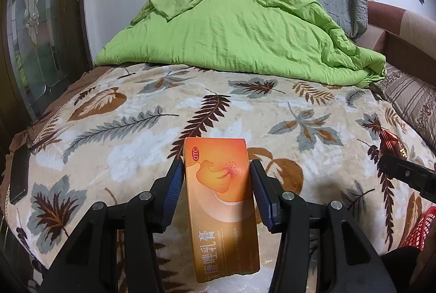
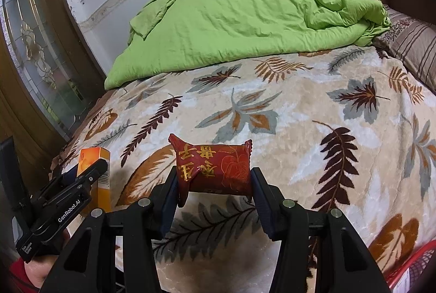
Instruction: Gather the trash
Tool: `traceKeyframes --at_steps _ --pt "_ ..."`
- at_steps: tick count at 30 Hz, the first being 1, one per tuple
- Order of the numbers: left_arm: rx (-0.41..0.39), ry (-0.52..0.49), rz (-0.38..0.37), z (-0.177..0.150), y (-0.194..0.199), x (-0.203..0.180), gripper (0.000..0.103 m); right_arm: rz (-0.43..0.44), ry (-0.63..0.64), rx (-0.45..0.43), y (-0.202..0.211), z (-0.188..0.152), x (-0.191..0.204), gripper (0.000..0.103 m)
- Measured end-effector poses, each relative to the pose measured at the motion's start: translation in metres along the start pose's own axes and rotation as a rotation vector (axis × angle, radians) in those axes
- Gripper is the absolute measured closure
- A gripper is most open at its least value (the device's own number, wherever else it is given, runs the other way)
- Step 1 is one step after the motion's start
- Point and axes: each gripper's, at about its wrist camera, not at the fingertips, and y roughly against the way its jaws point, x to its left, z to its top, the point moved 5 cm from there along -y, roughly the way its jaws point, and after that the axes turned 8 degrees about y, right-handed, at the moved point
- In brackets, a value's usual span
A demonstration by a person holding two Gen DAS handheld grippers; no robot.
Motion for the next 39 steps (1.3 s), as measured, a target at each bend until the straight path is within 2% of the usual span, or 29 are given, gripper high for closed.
traceKeyframes --at_steps 7,10,14,18,26,30,33,34,36,37,39 --pt "-0.002 -0.001 -0.001 0.000 0.001 -0.001 0.054 -0.001 -0.004 0.001 0.000 0.000 0.000 0.048" --pt "0.002 0.004 -0.026 0.000 0.002 -0.007 0.054 0.005 -0.022 -0.011 0.004 0.000 -0.003 0.048" --pt "0.020 -0.008 -0.167 -0.001 0.013 -0.035 0.054 0.008 -0.052 -0.009 0.024 -0.008 -0.013 0.048" --pt "0.070 -0.056 -0.349 -0.010 0.031 -0.083 0.054 -0.034 -0.079 -0.024 0.074 -0.026 -0.040 0.048" --pt "0.223 -0.203 -0.722 -0.042 0.084 -0.205 0.054 -0.246 -0.217 -0.047 0.190 -0.094 -0.124 0.048" --pt "0.323 -0.295 -0.868 -0.072 0.113 -0.271 0.054 -0.339 -0.322 -0.055 0.236 -0.134 -0.165 0.046" --pt "0.418 -0.344 -0.950 -0.097 0.127 -0.314 0.054 -0.349 -0.384 -0.058 0.251 -0.152 -0.184 0.045" --pt "0.448 -0.369 -0.974 -0.107 0.131 -0.330 0.054 -0.339 -0.398 -0.057 0.253 -0.156 -0.186 0.041" --pt "0.469 -0.392 -0.968 -0.117 0.132 -0.344 0.052 -0.340 -0.422 -0.058 0.258 -0.162 -0.191 0.035" --pt "0.476 -0.397 -0.961 -0.121 0.133 -0.346 0.048 -0.357 -0.425 -0.059 0.262 -0.164 -0.193 0.027" --pt "0.474 -0.396 -0.949 -0.123 0.134 -0.347 0.044 -0.386 -0.420 -0.073 0.268 -0.162 -0.192 0.024"
